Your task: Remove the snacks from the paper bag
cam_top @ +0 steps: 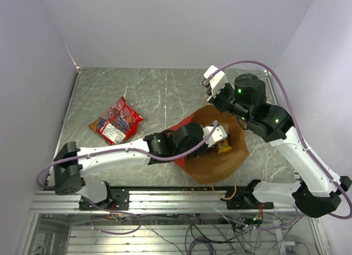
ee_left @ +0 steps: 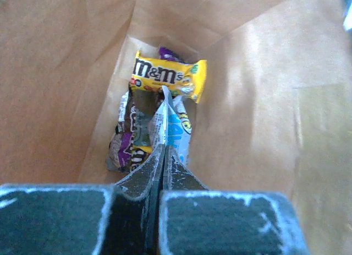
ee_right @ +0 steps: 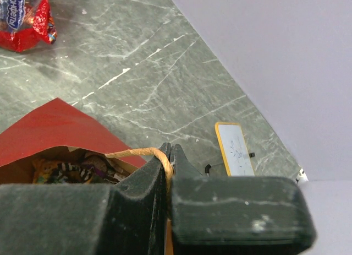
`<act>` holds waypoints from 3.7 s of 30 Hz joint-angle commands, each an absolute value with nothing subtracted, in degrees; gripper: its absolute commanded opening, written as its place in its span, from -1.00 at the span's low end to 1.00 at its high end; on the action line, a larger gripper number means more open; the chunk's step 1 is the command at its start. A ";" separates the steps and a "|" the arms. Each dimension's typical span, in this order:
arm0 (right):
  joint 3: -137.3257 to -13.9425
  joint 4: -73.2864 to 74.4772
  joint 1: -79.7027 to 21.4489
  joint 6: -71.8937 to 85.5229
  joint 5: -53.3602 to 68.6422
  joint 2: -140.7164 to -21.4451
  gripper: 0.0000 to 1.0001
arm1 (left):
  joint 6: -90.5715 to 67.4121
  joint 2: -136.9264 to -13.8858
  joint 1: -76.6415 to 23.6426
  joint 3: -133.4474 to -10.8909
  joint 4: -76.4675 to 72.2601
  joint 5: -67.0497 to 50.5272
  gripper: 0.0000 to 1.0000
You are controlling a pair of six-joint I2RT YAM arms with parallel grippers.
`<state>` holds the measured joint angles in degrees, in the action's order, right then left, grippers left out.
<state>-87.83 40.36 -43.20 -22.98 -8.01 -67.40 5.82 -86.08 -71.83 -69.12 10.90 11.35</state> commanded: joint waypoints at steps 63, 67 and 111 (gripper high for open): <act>-84.08 36.08 -43.33 -19.28 -23.41 -68.99 -1.00 | -60.54 -63.18 -12.89 -27.36 -4.07 -13.07 -0.86; -83.21 34.95 -43.34 -19.33 -24.06 -68.67 -1.00 | -61.39 -64.35 -12.74 -26.45 -3.84 -9.79 -0.86; -87.17 22.90 -31.68 -47.96 -24.98 -71.84 -1.00 | -57.79 -53.18 -12.74 -48.24 32.69 -16.36 0.68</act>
<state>-82.98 26.46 -30.00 -40.75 -25.12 -70.78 -58.74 -55.11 -13.17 -46.57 31.35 -14.26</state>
